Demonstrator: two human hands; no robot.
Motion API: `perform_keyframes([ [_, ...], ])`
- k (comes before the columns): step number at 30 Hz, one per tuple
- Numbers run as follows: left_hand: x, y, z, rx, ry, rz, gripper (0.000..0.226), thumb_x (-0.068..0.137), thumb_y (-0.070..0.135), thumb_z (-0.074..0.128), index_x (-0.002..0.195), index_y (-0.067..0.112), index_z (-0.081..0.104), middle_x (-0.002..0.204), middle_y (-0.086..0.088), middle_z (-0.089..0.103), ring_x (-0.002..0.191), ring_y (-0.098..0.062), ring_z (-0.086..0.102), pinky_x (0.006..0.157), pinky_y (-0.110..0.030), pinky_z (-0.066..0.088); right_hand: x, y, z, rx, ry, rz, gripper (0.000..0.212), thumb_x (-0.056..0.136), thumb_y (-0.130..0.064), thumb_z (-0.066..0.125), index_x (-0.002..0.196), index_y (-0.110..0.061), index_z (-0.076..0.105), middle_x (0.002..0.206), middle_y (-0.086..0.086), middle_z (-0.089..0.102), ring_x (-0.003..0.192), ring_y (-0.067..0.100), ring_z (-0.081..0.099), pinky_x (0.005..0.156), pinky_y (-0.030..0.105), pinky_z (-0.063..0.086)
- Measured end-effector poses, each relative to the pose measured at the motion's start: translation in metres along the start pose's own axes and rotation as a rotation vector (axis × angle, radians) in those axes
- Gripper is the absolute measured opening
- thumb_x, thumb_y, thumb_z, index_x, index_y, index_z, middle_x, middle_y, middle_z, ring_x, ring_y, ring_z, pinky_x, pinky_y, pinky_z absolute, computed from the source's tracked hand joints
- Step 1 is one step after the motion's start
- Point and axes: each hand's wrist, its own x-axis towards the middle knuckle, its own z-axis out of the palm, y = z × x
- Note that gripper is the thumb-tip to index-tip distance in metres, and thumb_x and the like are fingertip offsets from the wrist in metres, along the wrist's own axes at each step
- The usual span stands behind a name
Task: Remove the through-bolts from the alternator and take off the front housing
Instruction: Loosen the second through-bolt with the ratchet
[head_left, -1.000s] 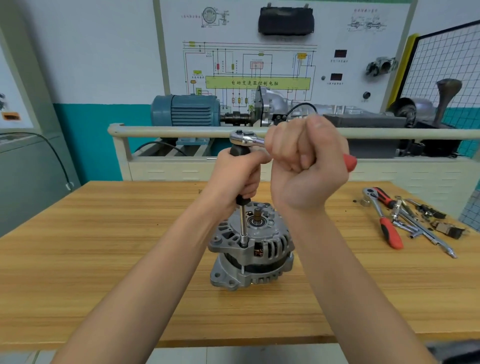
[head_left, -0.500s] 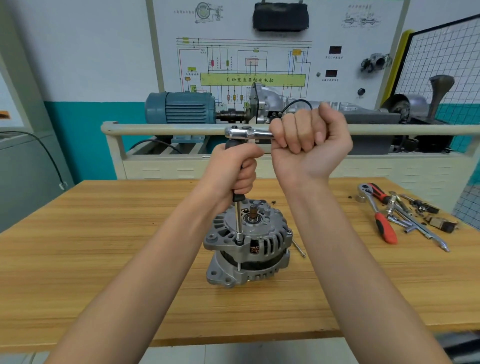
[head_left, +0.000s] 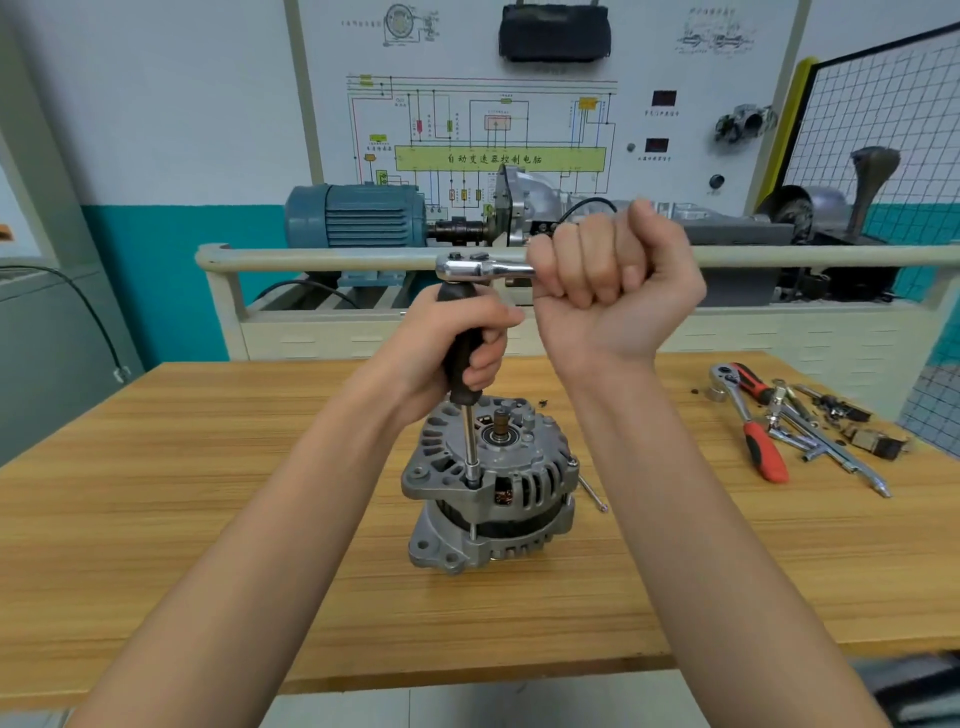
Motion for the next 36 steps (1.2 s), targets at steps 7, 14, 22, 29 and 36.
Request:
perform_keyframes([
  [7, 0.003, -0.003, 0.005, -0.11, -0.048, -0.123, 0.046, 0.078, 0.01, 0.057, 0.04, 0.02, 0.034, 0.032, 0.008, 0.023, 0.025, -0.004, 0.017, 0.032, -0.013, 0.014, 0.015, 0.001, -0.017, 0.307, 0.28, 0.132, 0.046, 0.079, -0.015, 0.041, 0.034, -0.017, 0.032, 0.03, -0.004, 0.022, 0.033, 0.01, 0.01, 0.039, 0.02, 0.017],
  [14, 0.005, -0.006, 0.019, 0.01, 0.306, -0.04, 0.051, 0.087, 0.003, 0.048, 0.044, 0.022, 0.028, 0.036, 0.006, 0.02, 0.029, -0.009, 0.012, 0.036, -0.011, 0.014, -0.015, 0.009, 0.009, -0.276, -0.081, -0.219, 0.049, 0.086, -0.006, 0.038, 0.04, -0.024, 0.037, 0.037, -0.008, 0.032, 0.037, 0.009, 0.022, 0.046, 0.027, 0.022],
  [22, 0.003, -0.008, 0.012, 0.034, 0.259, -0.003, 0.05, 0.083, 0.002, 0.053, 0.04, 0.022, 0.035, 0.036, 0.005, 0.024, 0.029, -0.009, 0.017, 0.036, -0.013, 0.019, -0.019, 0.016, 0.017, -0.442, -0.151, -0.321, 0.04, 0.08, -0.007, 0.043, 0.045, -0.023, 0.03, 0.039, -0.007, 0.027, 0.038, 0.008, 0.025, 0.047, 0.026, 0.02],
  [29, 0.002, 0.0, 0.005, -0.031, -0.008, 0.005, 0.034, 0.074, 0.01, 0.058, 0.044, 0.017, 0.041, 0.038, 0.001, 0.032, 0.031, -0.012, 0.028, 0.039, -0.018, 0.026, 0.011, -0.002, -0.014, 0.247, 0.193, 0.128, 0.047, 0.08, -0.015, 0.039, 0.034, -0.016, 0.032, 0.03, -0.004, 0.023, 0.038, 0.011, 0.007, 0.04, 0.021, 0.017],
  [36, 0.002, -0.004, 0.007, -0.067, 0.139, -0.009, 0.054, 0.09, 0.007, 0.05, 0.042, 0.022, 0.031, 0.034, 0.007, 0.022, 0.028, -0.007, 0.015, 0.036, -0.011, 0.016, 0.006, 0.003, -0.004, 0.151, 0.165, 0.067, 0.049, 0.083, -0.014, 0.039, 0.035, -0.017, 0.033, 0.031, -0.005, 0.024, 0.038, 0.012, 0.01, 0.04, 0.021, 0.019],
])
